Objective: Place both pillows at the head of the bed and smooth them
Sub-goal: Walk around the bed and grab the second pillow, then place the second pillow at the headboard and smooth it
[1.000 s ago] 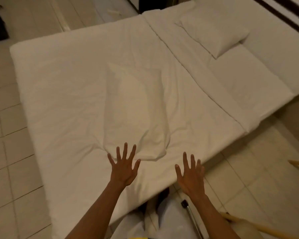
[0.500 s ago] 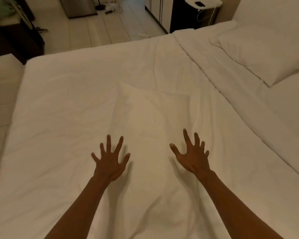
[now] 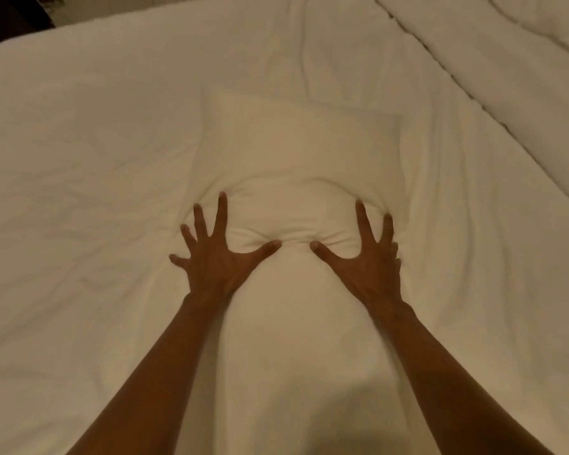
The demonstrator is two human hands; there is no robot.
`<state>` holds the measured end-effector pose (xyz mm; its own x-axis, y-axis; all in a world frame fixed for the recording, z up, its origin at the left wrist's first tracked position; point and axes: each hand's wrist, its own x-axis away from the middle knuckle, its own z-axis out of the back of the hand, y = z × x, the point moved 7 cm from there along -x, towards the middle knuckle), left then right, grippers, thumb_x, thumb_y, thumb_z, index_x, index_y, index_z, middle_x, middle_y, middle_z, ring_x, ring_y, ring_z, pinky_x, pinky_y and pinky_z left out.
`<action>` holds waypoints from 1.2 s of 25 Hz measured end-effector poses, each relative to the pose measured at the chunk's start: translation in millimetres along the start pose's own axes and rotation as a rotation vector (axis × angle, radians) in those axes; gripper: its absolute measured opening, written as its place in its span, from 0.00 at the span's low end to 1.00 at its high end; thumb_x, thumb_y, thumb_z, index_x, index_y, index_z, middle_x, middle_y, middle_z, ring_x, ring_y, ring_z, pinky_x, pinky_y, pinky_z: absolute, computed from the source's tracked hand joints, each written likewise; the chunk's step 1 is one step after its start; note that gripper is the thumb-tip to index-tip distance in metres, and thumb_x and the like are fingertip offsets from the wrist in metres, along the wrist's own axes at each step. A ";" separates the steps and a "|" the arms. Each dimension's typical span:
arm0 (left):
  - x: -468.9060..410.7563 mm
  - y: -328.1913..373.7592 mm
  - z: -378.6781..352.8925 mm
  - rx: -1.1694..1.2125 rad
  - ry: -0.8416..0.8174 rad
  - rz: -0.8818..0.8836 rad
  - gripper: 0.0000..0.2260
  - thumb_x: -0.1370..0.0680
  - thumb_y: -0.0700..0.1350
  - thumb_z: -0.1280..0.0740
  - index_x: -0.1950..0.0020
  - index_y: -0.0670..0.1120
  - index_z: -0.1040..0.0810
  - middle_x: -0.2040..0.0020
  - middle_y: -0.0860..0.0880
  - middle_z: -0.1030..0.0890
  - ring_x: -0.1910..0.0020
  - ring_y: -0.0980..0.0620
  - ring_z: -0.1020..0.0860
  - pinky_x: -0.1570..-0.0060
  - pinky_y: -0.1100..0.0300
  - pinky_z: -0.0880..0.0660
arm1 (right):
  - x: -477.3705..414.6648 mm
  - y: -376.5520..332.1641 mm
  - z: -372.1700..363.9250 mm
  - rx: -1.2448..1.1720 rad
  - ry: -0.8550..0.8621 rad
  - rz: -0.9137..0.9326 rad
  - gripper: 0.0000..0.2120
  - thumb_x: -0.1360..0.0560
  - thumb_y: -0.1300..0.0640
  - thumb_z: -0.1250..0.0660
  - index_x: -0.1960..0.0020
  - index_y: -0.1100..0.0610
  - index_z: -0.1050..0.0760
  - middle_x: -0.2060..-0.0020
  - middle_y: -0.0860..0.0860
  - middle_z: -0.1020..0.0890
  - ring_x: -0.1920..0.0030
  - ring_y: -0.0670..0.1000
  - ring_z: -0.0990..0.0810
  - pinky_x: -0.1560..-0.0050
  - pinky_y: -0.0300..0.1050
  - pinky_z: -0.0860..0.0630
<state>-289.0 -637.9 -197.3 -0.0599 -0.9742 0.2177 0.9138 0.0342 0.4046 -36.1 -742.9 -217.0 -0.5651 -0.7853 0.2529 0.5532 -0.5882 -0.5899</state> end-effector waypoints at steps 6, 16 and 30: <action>-5.3 -11.2 8.7 0.009 -0.102 0.031 0.54 0.44 0.84 0.40 0.26 0.72 0.65 0.18 0.51 0.57 0.21 0.34 0.49 0.32 0.25 0.46 | 21.0 5.6 1.9 -0.056 -0.050 -0.141 0.57 0.46 0.13 0.42 0.25 0.27 0.66 0.18 0.52 0.55 0.25 0.70 0.39 0.28 0.69 0.36; 14.8 -23.8 -1.1 -0.022 -0.042 0.053 0.52 0.42 0.84 0.42 0.26 0.72 0.65 0.18 0.51 0.55 0.22 0.32 0.49 0.33 0.24 0.46 | 29.2 -5.9 -8.8 0.093 -0.016 -0.020 0.59 0.42 0.15 0.41 0.23 0.34 0.68 0.19 0.55 0.56 0.29 0.69 0.33 0.32 0.67 0.32; 36.1 6.1 -3.5 -0.342 0.216 -0.133 0.22 0.21 0.58 0.37 0.27 0.64 0.33 0.23 0.42 0.35 0.37 0.30 0.30 0.47 0.32 0.28 | 42.8 -30.1 -27.7 0.409 0.070 0.092 0.29 0.18 0.40 0.52 0.20 0.50 0.39 0.29 0.75 0.35 0.49 0.71 0.20 0.53 0.63 0.22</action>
<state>-284.1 -673.7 -190.1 -0.1343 -0.9907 -0.0222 0.9865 -0.1358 0.0911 -93.9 -753.5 -209.7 -0.5347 -0.8311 0.1528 0.7924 -0.5560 -0.2512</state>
